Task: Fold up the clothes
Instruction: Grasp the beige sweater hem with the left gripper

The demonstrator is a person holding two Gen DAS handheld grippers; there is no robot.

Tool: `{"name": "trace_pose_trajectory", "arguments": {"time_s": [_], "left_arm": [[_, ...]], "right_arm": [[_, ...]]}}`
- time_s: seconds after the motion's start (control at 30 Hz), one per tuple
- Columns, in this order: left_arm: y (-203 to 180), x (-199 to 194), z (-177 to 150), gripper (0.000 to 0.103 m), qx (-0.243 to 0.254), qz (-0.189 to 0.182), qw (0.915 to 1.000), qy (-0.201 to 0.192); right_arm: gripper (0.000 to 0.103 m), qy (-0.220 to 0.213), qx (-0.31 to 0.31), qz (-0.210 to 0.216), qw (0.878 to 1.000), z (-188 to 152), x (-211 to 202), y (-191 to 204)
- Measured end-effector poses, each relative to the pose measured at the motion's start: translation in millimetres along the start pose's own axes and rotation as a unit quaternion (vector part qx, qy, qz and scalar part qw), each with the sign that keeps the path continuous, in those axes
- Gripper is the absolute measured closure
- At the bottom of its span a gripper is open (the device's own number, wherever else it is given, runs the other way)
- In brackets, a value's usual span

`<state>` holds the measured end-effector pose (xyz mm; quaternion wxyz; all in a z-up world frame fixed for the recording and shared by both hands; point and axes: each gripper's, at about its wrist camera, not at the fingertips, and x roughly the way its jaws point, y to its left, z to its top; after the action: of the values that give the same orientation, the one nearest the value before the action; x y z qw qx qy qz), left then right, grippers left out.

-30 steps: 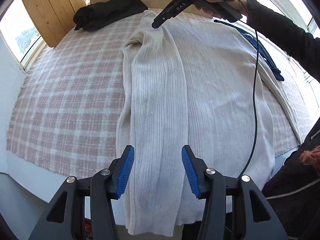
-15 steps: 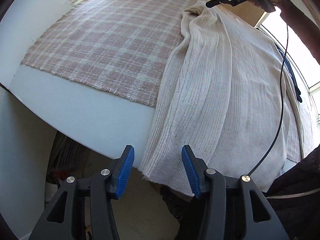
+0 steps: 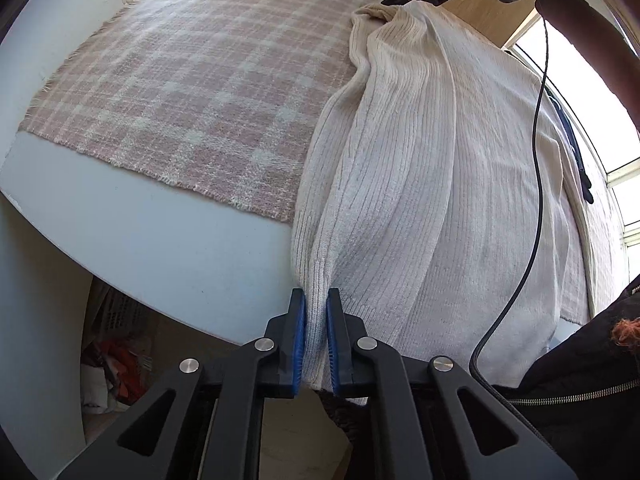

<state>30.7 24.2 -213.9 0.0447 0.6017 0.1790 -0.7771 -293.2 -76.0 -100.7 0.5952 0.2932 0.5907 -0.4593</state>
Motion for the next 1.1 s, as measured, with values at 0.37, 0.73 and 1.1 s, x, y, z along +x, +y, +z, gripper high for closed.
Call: {"name": "trace_pose_trajectory", "arguments": {"time_s": [0.37,0.73,1.1], "left_arm": [[14.7,2.4,5.5,0.094,-0.018,-0.033,0.9993,0.006],[19.4,2.0,12.4,0.093,-0.021,-0.048,0.9986,0.012],[11.6,4.9,13.8,0.093,-0.026,-0.052,0.9982,0.017]], "right_arm": [[0.049,0.043,-0.065,0.014,0.997,-0.1,-0.7,-18.6],[0.049,0.067,0.017,0.027,0.997,-54.1,7.5,-60.1],[0.049,0.094,-0.006,0.038,0.995,-54.3,22.3,-78.9]]}}
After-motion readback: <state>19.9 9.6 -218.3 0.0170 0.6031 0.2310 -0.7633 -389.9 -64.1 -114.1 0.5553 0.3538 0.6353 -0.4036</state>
